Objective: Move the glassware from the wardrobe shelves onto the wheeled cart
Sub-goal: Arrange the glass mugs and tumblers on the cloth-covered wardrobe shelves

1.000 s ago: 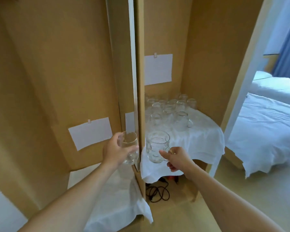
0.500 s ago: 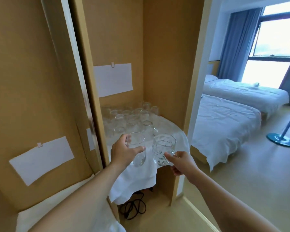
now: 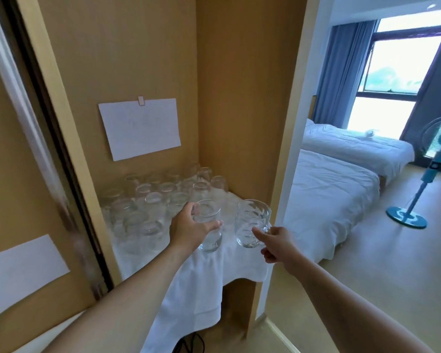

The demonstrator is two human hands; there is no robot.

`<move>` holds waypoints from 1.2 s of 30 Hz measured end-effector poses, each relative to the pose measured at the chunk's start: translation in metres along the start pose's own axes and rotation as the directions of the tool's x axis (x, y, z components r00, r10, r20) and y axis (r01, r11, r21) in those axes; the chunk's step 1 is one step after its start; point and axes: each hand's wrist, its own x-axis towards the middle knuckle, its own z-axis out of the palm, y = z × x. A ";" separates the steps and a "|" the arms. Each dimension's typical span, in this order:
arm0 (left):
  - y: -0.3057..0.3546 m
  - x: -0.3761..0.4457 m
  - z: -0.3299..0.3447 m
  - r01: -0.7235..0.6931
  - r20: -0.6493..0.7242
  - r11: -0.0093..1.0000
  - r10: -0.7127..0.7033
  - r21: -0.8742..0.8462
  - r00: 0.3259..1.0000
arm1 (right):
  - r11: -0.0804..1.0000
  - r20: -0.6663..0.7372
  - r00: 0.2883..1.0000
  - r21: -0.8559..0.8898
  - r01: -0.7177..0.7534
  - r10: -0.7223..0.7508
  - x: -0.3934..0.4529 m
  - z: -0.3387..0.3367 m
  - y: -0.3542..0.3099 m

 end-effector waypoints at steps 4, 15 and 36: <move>-0.010 0.029 0.008 0.031 -0.021 0.999 -0.031 -0.022 0.999 | 1.000 -0.012 1.000 -0.004 -0.018 0.018 0.038 0.013 -0.004; -0.028 0.065 0.036 0.133 -0.099 0.991 -0.130 0.021 0.987 | 0.989 0.057 0.998 -0.144 0.018 -0.010 0.116 0.032 0.007; -0.027 0.060 0.096 0.311 -0.359 0.947 -0.319 -0.081 0.877 | 0.983 0.388 0.922 -0.167 0.079 -0.008 0.224 0.008 0.030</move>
